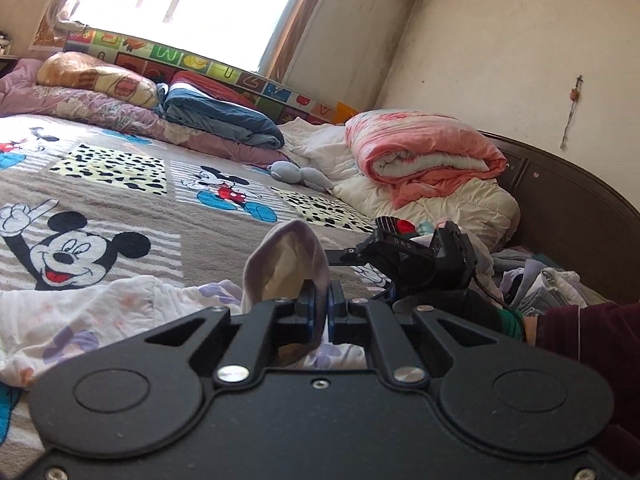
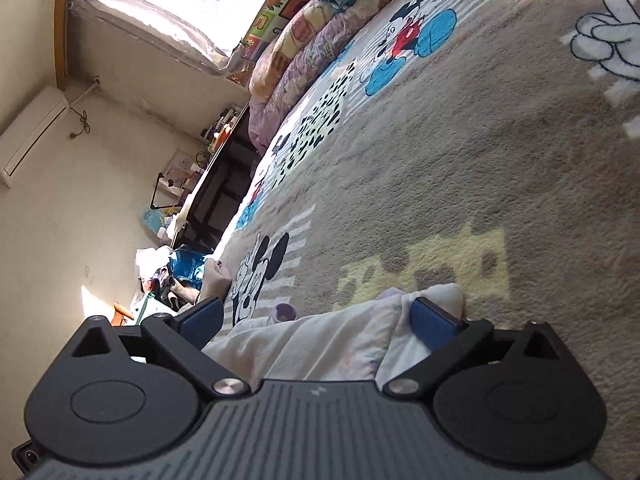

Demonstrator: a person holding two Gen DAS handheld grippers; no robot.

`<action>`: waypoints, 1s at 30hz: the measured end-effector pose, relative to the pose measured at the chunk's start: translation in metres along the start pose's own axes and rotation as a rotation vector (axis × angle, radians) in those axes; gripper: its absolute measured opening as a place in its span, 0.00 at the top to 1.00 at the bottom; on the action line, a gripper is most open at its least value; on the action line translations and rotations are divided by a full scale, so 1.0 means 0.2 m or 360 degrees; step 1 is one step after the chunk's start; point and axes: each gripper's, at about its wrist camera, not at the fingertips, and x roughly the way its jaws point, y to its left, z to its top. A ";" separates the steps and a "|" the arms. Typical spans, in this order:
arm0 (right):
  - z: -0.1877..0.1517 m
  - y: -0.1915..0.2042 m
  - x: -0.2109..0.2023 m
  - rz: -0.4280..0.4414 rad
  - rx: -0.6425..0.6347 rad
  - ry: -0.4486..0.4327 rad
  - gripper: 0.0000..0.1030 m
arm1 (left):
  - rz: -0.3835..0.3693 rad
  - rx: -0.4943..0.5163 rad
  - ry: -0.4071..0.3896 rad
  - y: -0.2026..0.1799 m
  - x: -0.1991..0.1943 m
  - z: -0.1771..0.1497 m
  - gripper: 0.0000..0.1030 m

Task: Fold clothes

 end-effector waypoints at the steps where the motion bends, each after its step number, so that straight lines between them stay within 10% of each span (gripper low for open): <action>1: 0.00 0.00 -0.01 -0.0005 0.0004 -0.0002 0.07 | -0.0040 0.0058 0.0009 -0.05 0.00 0.00 0.97; 13: 0.02 -0.08 -0.04 0.0102 0.0174 -0.0038 0.08 | -0.0572 0.0717 0.0290 -0.42 0.05 -0.22 0.97; 17: 0.02 -0.09 -0.05 0.0119 0.0178 -0.0049 0.08 | -0.0450 0.0777 0.0337 -0.42 0.10 -0.25 0.97; 18: 0.02 -0.09 -0.05 0.0114 0.0169 -0.0047 0.08 | -0.0410 0.0783 0.0333 -0.42 0.11 -0.25 0.92; 21: 0.02 -0.07 -0.04 0.0085 0.0129 -0.0032 0.08 | -0.0318 0.0828 0.0310 -0.44 0.13 -0.27 0.29; 24: 0.02 -0.06 -0.03 0.0071 0.0118 -0.0025 0.08 | -0.0222 0.0933 0.0318 -0.51 0.19 -0.32 0.34; 27: 0.02 -0.06 -0.03 0.0074 0.0113 -0.0016 0.08 | -0.0117 0.1017 0.0363 -0.55 0.27 -0.37 0.66; 30: 0.02 -0.06 -0.03 0.0074 0.0100 -0.0008 0.08 | -0.0011 0.1100 0.0407 -0.59 0.36 -0.41 0.66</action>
